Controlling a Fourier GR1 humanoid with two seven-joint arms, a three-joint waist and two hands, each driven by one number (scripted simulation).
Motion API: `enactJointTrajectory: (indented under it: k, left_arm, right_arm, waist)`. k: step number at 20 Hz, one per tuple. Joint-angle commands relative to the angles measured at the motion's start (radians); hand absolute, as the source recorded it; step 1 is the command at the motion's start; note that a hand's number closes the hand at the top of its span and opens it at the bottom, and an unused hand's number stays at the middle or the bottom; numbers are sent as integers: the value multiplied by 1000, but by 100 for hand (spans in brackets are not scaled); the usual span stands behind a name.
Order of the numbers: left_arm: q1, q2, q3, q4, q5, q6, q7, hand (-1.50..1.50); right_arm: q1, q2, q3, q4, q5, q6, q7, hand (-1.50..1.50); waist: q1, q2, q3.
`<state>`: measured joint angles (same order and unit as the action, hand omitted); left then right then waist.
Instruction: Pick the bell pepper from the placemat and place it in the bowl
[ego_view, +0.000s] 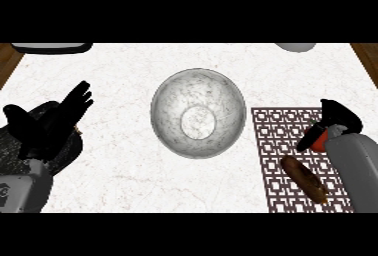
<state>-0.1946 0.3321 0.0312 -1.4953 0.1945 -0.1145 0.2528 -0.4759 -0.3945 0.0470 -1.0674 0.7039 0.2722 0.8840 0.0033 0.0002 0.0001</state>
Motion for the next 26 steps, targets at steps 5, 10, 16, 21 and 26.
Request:
enactJointTrajectory:
  k: [5, 10, 16, 21, 26]
  left_arm:
    - [-11, -13, 33, -26, -15, -29, 34, 0]
    - [8, -27, 38, 7, -21, -57, -6, 0]
    - [45, -42, 51, -8, -45, -64, -34, 0]
    - [49, -36, 70, -85, -35, -76, 42, 0]
    - [-16, -51, 62, 3, -38, -61, 7, 0]
  right_arm:
    - [-26, -22, -37, 103, 40, -6, -146, 150]
    - [-39, 26, -29, 278, 130, -209, -261, 150]
    - [-4, -25, -47, 199, 141, -178, -307, 150]
    - [24, -10, -28, 28, 150, -82, -235, 150]
    - [-10, -111, 145, 23, 102, 55, -833, 150]
  waist:
    - [1, 0, 0]
    - [9, 3, 0]
    - [3, 1, 0]
    - [-1, -2, 0]
    - [16, 3, 3]
